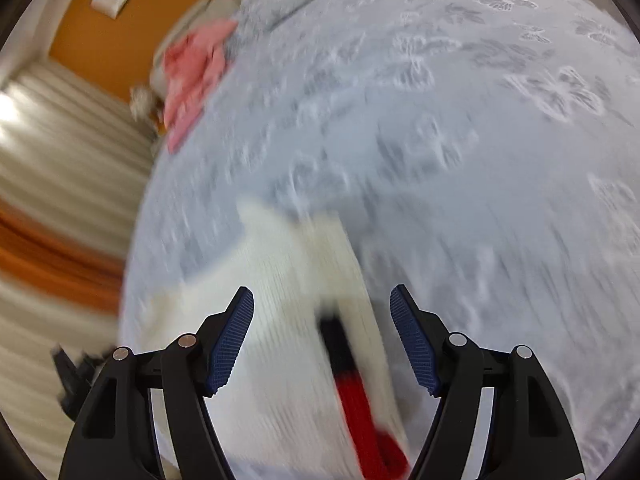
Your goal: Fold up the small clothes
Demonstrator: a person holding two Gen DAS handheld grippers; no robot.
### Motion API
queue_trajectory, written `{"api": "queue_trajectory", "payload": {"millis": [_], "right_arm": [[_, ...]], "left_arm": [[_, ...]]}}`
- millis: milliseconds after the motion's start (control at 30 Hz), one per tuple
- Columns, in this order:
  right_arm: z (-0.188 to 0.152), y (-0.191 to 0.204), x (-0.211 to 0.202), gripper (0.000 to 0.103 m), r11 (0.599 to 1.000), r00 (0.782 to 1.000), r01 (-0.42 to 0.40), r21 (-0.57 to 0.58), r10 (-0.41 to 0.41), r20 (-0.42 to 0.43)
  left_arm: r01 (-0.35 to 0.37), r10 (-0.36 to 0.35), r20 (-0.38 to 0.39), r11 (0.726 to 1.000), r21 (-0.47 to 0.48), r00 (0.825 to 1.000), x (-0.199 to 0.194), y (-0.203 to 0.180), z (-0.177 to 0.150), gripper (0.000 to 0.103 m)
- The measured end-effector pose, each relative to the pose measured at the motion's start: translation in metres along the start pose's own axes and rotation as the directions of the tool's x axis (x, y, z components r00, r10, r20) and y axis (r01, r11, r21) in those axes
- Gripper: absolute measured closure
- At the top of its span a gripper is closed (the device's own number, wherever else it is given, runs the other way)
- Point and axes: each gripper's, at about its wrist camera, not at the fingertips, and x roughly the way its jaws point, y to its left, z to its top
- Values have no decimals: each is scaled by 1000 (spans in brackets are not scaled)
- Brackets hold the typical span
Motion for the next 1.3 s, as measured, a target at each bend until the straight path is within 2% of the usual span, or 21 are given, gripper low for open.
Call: {"api": "queue_trajectory", "payload": {"millis": [133,167,200,233,267,300,367,500,633,733,833,900,933,967,1067,1100,1167,1200,1233,1267,1300], "right_arm": [[-53,1,8,33,995,994,59,-74,-65,-83],[-64,0,14,39,993,991,75,-87,-84,-103],[-72,-1,19,48,992,988,88,-95,-99,-117],[-78,-4,23,77,991,985,94,-93,-106,-134],[-79,-7,24,95,992,983,100,-76,-110,-145],[-79,-10,21,95,994,985,94,-50,-100,-140],[-75,-15,-3,96,997,994,70,-19,-72,-86],[-75,-37,-29,96,995,993,100,-5,-100,-65],[-98,-70,-4,96,987,976,160,22,-155,-154],[-96,-74,-3,92,989,980,139,57,-129,-153],[-83,-56,-20,82,987,979,160,5,-158,-130],[-69,-24,-40,61,973,978,199,-117,-205,-43],[-63,-12,-43,41,971,980,194,-141,-199,-18],[-52,0,-43,37,970,983,180,-166,-182,5],[-14,30,-14,37,961,989,144,-236,-148,4],[-3,41,4,37,951,987,155,-267,-161,-1],[13,58,35,38,932,981,180,-315,-193,-10],[18,60,47,38,924,978,194,-328,-210,-14],[22,64,61,43,918,975,199,-342,-222,-28],[27,63,77,82,916,972,193,-352,-229,-62],[31,60,89,97,916,967,188,-355,-236,-95]], "left_arm": [[-54,64,-123,995,83,990,9,10,-53,19],[-54,66,-140,995,86,988,13,14,-67,24],[-42,54,-157,996,82,986,15,18,-76,31],[-26,40,-176,996,79,984,17,19,-81,54],[-20,33,-219,998,63,975,23,22,-86,73],[-21,30,-226,999,41,974,22,25,-86,76],[6,-6,-222,1000,-2,975,10,33,-82,90],[-38,35,-239,999,-10,970,-7,53,-83,91],[-84,70,-290,996,-36,954,4,76,-102,91],[-113,107,-281,994,-6,954,4,70,-107,87],[-92,93,-270,996,18,958,-16,51,-97,77],[-66,81,-211,995,79,974,-33,32,-84,68],[-60,78,-178,993,102,981,-39,24,-78,55],[-61,78,-128,989,132,989,-45,9,-68,40],[-74,87,-67,979,188,994,-29,-25,-40,21],[-86,102,-63,974,209,993,-14,-34,-31,20],[-154,174,-64,958,243,983,24,-51,-14,22],[-174,198,-72,951,254,978,41,-56,-6,28],[-176,204,-83,947,268,975,57,-57,0,53],[-165,204,-112,945,283,973,71,-56,-1,74],[-169,212,-128,945,281,969,80,-54,2,75]]}}
